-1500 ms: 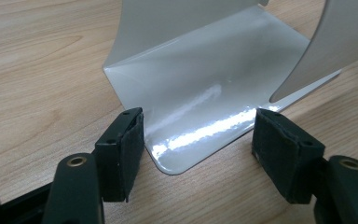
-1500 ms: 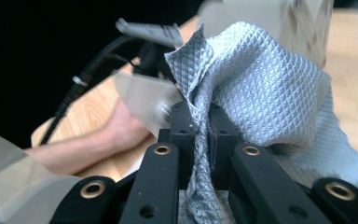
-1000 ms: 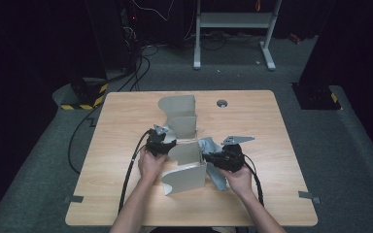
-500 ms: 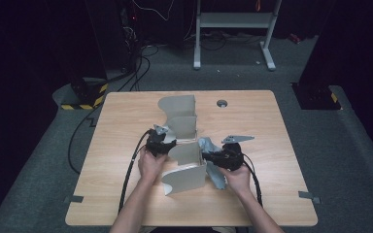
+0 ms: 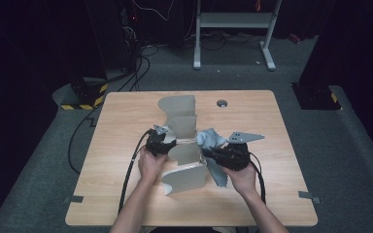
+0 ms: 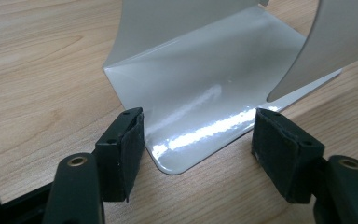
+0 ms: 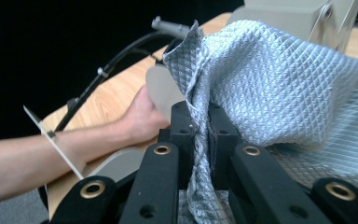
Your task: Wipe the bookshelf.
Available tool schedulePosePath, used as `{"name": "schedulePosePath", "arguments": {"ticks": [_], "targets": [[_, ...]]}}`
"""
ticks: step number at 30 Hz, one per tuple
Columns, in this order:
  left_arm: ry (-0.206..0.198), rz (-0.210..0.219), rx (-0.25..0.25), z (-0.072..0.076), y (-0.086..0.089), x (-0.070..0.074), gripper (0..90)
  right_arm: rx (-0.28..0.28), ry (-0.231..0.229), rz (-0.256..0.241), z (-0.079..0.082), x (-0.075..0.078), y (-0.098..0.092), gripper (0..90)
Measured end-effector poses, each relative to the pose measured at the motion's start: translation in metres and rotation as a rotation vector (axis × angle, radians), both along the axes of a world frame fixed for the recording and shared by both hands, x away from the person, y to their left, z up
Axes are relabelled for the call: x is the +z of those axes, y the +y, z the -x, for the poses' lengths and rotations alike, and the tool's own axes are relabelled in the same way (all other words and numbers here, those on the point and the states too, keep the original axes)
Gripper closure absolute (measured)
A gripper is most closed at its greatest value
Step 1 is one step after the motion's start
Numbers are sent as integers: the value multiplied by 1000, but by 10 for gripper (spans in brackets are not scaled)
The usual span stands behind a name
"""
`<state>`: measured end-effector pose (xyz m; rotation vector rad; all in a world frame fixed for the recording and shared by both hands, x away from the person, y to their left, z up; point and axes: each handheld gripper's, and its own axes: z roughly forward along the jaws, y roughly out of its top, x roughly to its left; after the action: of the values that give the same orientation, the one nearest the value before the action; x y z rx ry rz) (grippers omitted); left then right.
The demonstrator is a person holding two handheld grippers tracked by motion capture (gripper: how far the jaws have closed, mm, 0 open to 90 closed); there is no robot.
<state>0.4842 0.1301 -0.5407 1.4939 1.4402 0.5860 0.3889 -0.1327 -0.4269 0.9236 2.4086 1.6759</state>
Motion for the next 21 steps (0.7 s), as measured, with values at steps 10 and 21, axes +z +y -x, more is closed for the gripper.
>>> {"name": "schedulePosePath", "arguments": {"ticks": [10, 21], "targets": [[1, -2, -2, 0, 0, 0, 349, -19, 106, 47, 7, -40, -5, 843], [0, -2, 0, 0, 0, 0, 353, -26, 225, 133, 6, -92, 2, 844]]}}
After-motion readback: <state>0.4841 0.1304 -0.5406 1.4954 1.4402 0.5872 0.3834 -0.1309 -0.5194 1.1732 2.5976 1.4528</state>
